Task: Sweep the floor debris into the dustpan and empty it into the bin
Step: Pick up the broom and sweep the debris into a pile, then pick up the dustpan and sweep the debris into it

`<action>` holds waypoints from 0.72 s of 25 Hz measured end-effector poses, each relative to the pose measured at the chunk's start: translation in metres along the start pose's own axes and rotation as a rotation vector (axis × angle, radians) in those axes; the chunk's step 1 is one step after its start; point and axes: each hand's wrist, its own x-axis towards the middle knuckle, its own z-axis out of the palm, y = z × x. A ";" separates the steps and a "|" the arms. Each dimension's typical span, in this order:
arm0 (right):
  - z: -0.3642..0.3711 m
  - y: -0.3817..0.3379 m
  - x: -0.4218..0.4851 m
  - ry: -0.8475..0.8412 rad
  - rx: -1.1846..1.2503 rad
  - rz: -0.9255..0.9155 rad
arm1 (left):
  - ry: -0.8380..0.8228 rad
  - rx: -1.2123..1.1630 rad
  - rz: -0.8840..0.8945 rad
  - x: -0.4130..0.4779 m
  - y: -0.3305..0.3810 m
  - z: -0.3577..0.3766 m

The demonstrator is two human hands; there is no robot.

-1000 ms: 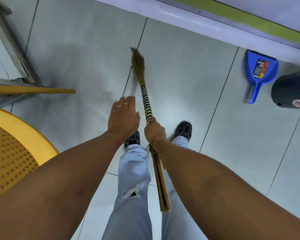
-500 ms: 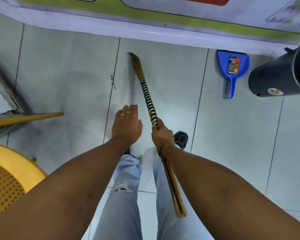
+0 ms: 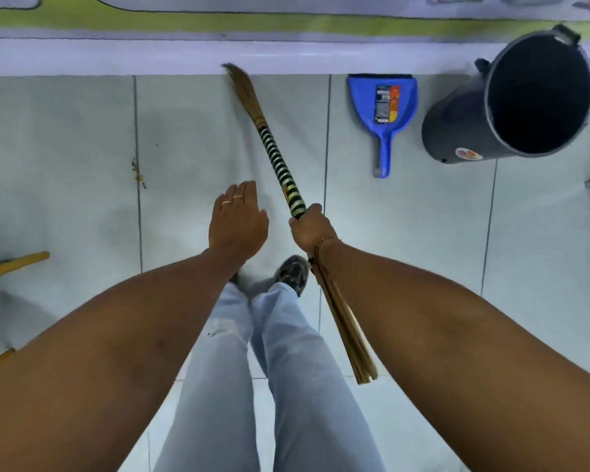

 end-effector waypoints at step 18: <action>-0.277 0.147 0.124 0.309 0.098 0.265 | -0.272 -0.123 -0.024 0.235 0.284 0.042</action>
